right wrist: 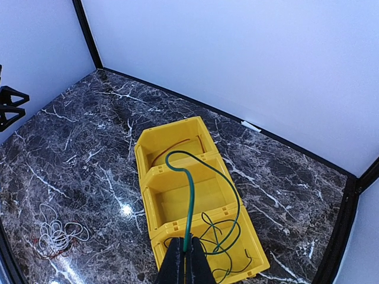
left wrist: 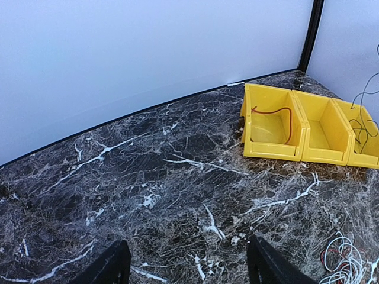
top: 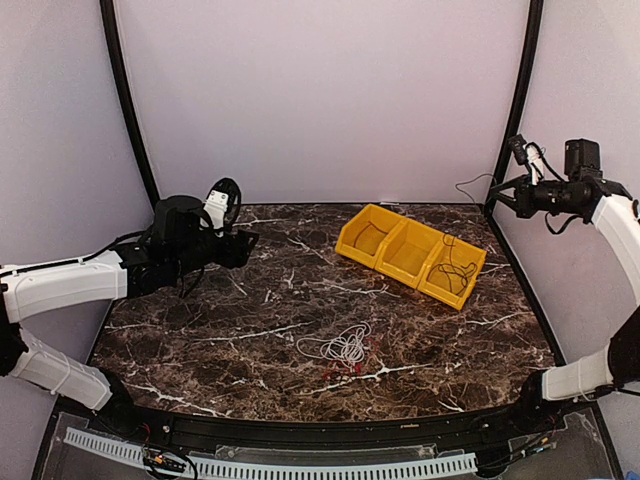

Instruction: Untangle the cables

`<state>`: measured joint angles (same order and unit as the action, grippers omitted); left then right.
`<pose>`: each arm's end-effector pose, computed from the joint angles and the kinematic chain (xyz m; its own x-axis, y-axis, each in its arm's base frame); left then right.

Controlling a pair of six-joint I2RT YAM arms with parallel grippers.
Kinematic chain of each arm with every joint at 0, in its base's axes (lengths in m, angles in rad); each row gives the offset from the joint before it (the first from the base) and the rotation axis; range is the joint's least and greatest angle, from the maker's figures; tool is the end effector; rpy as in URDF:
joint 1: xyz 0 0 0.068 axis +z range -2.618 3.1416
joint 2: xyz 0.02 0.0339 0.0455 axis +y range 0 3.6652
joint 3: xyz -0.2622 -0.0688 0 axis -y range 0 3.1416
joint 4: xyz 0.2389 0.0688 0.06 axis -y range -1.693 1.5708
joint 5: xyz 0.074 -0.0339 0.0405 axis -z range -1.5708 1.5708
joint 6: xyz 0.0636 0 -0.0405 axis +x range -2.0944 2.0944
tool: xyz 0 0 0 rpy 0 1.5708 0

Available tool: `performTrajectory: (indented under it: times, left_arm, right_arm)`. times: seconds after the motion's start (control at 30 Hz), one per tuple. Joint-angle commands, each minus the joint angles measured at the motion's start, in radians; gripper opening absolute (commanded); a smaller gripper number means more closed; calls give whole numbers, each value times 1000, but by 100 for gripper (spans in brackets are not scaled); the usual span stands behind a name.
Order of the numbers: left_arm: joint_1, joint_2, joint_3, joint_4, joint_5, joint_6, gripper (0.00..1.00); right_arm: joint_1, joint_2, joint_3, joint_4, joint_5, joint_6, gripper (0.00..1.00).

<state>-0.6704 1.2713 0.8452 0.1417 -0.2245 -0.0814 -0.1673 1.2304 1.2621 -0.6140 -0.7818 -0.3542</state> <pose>0.2560 -0.1849 0.2818 -0.2548 0.1008 -0.9617 0.4189 0.9079 -0.0158 0.2725 -0.0006 0.3627 -0.3483 -0.1908 -0.9177 -0.6215 0.7800 0.0737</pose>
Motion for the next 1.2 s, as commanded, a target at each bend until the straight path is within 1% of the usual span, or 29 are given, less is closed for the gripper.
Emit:
performTrajectory:
  times: [0.0,0.7,0.9,1.17]
  left_arm:
    - [6,-16,-12,22,10,2,70]
    - [6,-15,-9,24,19,-7,70]
    - [6,-19,-12,23,20,-9,70]
    - [6,-11,-11,21,22,-8,70]
  right_arm:
    - [-14,-20,-4,6,-1,-2,0]
    - [-52,-64,-105,14,18,-40,0]
    - [-57,-31,-170,37,31,-61,0]
    - [-56,57,-223,112,-54,-13,0]
